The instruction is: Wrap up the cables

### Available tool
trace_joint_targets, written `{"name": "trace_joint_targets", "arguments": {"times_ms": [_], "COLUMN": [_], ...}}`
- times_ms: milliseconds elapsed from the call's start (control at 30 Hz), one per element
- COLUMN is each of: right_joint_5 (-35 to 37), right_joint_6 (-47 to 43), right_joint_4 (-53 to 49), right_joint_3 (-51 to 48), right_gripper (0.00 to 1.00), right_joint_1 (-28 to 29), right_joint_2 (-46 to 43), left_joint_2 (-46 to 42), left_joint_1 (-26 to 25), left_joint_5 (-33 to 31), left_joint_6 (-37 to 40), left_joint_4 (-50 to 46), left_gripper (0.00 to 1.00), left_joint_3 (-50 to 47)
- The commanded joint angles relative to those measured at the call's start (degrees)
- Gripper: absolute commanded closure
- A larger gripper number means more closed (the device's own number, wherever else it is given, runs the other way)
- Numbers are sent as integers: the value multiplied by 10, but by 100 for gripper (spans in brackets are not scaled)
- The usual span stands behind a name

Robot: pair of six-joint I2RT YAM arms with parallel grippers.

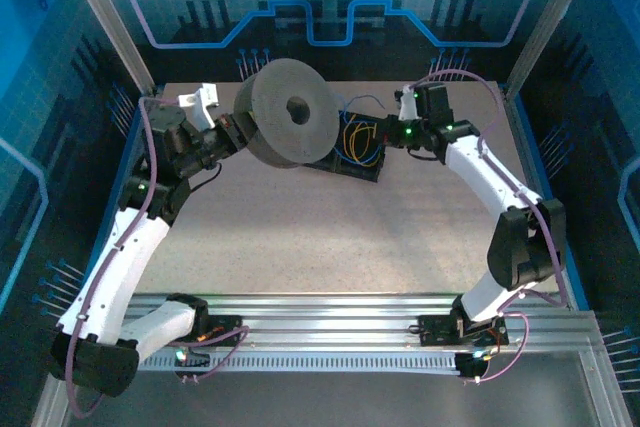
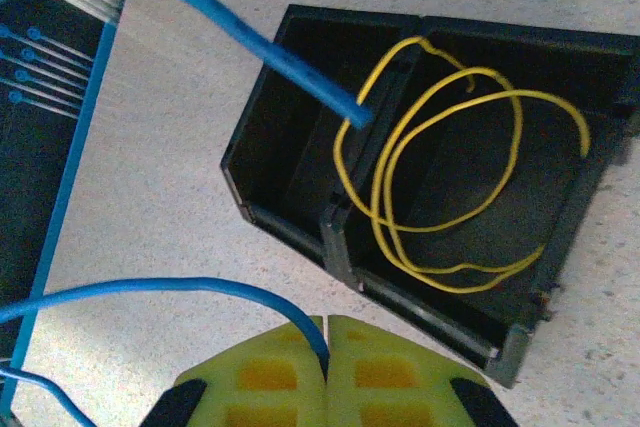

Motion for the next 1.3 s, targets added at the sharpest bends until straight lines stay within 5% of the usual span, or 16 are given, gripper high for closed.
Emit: {"name": "trace_joint_targets", "arguments": {"times_ms": [0, 367, 733, 1033, 1267], "right_joint_5": [50, 167, 234, 239, 326], "right_joint_6": [8, -7, -21, -35, -74], "right_joint_4": [31, 29, -8, -56, -126], "right_joint_3": [-40, -81, -40, 41, 107], "right_gripper": [100, 100, 100, 100, 100], "right_joint_1": [33, 205, 361, 419, 425], "right_joint_2": [-22, -59, -102, -111, -138], "left_joint_2": [-9, 39, 143, 236, 273], "left_joint_1": [14, 19, 2, -56, -93], "left_joint_5": [-61, -189, -334, -433, -455], "left_joint_6": [-72, -105, 8, 134, 212], "left_joint_4": [143, 159, 86, 20, -17], "left_gripper": [100, 100, 100, 100, 100], "left_joint_3": [13, 17, 83, 147, 169]}}
